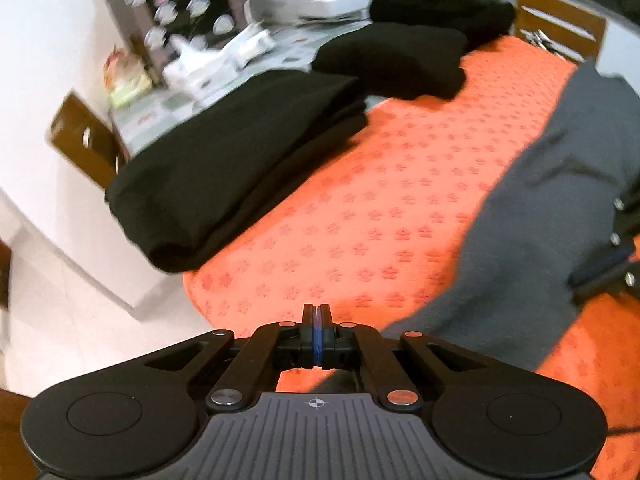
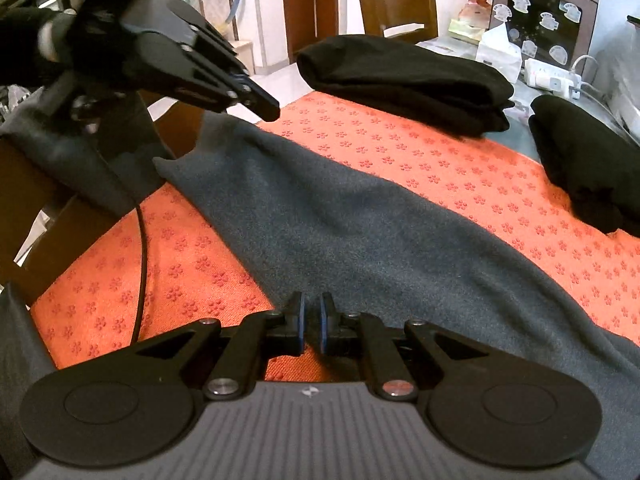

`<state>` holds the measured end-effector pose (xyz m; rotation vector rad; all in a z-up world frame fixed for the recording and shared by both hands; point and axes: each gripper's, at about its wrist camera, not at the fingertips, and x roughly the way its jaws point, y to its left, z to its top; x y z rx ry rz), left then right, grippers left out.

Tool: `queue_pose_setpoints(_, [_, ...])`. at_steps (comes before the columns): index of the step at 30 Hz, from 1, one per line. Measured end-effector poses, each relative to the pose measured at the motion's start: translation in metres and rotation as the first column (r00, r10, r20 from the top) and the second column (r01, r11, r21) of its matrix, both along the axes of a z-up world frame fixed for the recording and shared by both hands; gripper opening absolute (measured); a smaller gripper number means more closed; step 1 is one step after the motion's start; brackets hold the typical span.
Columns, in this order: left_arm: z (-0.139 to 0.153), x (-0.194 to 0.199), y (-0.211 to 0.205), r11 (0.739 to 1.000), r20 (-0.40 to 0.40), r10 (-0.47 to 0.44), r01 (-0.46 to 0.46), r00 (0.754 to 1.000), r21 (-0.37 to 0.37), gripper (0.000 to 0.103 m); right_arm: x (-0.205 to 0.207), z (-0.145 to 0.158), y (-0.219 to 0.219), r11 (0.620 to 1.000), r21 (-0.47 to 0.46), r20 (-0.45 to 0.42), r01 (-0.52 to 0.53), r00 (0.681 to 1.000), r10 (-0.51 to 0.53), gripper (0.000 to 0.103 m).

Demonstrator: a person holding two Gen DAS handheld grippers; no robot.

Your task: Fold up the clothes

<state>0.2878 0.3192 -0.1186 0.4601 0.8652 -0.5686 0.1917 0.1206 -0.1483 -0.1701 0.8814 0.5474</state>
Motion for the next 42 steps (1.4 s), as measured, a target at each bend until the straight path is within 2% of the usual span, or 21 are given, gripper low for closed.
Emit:
queue_pose_setpoints(3, [0.007, 0.010, 0.013, 0.995, -0.071, 0.041, -0.048, 0.997, -0.088, 0.004, 0.000, 0.000, -0.001, 1.000, 0.003, 0.000, 0.002, 1.000, -0.002, 0.009])
queue_pose_setpoints(6, [0.017, 0.006, 0.018, 0.985, -0.117, 0.037, -0.056, 0.993, -0.166, 0.008, 0.000, 0.000, -0.001, 1.000, 0.005, 0.001, 0.003, 1.000, -0.003, 0.009])
queue_pose_setpoints(9, [0.028, -0.006, 0.015, 0.971, -0.124, -0.008, -0.022, 0.992, -0.239, 0.013, 0.000, 0.000, -0.001, 1.000, 0.007, 0.002, 0.003, 1.000, -0.003, 0.009])
queue_pose_setpoints(12, [0.028, -0.020, -0.001, 0.964, -0.136, -0.070, 0.032, 0.988, -0.262, 0.015, 0.000, 0.000, -0.001, 1.000, 0.008, 0.001, 0.004, 1.000, -0.004, 0.009])
queue_pose_setpoints(13, [0.025, -0.024, -0.007, 0.966, -0.133, -0.085, 0.049, 0.988, -0.252, 0.017, 0.000, 0.000, -0.002, 1.000, 0.009, 0.001, 0.004, 1.000, -0.004, 0.009])
queue_pose_setpoints(14, [0.021, -0.028, -0.013, 0.969, -0.128, -0.095, 0.063, 0.987, -0.237, 0.024, 0.000, 0.000, -0.002, 1.000, 0.009, 0.001, 0.004, 1.000, -0.004, 0.009])
queue_pose_setpoints(15, [0.016, -0.031, -0.018, 0.975, -0.119, -0.098, 0.072, 0.988, -0.210, 0.036, 0.000, 0.000, -0.002, 1.000, 0.010, 0.001, 0.004, 1.000, -0.004, 0.009])
queue_pose_setpoints(17, [0.003, -0.034, -0.026, 0.986, -0.097, -0.098, 0.083, 0.990, -0.147, 0.045, 0.000, 0.000, -0.002, 1.000, 0.011, 0.001, 0.004, 1.000, -0.004, 0.009])
queue_pose_setpoints(20, [-0.013, -0.032, -0.029, 0.997, -0.068, -0.051, 0.047, 0.996, -0.069, 0.046, 0.000, 0.000, -0.002, 1.000, 0.013, 0.002, 0.004, 1.000, -0.004, 0.009])
queue_pose_setpoints(26, [-0.019, -0.022, -0.002, 0.994, -0.024, 0.104, -0.105, 0.994, -0.039, 0.051, 0.000, 0.000, -0.003, 1.000, 0.017, 0.003, 0.004, 1.000, -0.004, 0.009])
queue_pose_setpoints(30, [-0.013, -0.020, 0.024, 0.970, -0.069, 0.218, -0.224, 0.973, -0.090, 0.051, 0.000, 0.000, -0.003, 1.000, 0.017, 0.002, 0.005, 1.000, -0.005, 0.009])
queue_pose_setpoints(34, [-0.009, -0.023, 0.050, 0.922, -0.128, 0.332, -0.350, 0.935, -0.164, 0.054, 0.000, 0.006, -0.004, 0.999, 0.032, -0.001, 0.021, 1.000, -0.021, 0.009])
queue_pose_setpoints(38, [-0.019, -0.028, 0.060, 0.887, -0.195, 0.392, -0.426, 0.899, -0.179, 0.058, -0.003, 0.018, -0.007, 0.997, 0.069, 0.022, 0.025, 0.999, -0.027, 0.009])
queue_pose_setpoints(42, [-0.026, -0.031, 0.065, 0.856, -0.218, 0.437, -0.478, 0.873, -0.198, 0.064, -0.004, 0.025, -0.008, 0.997, 0.070, 0.037, 0.027, 0.999, -0.030, 0.010])
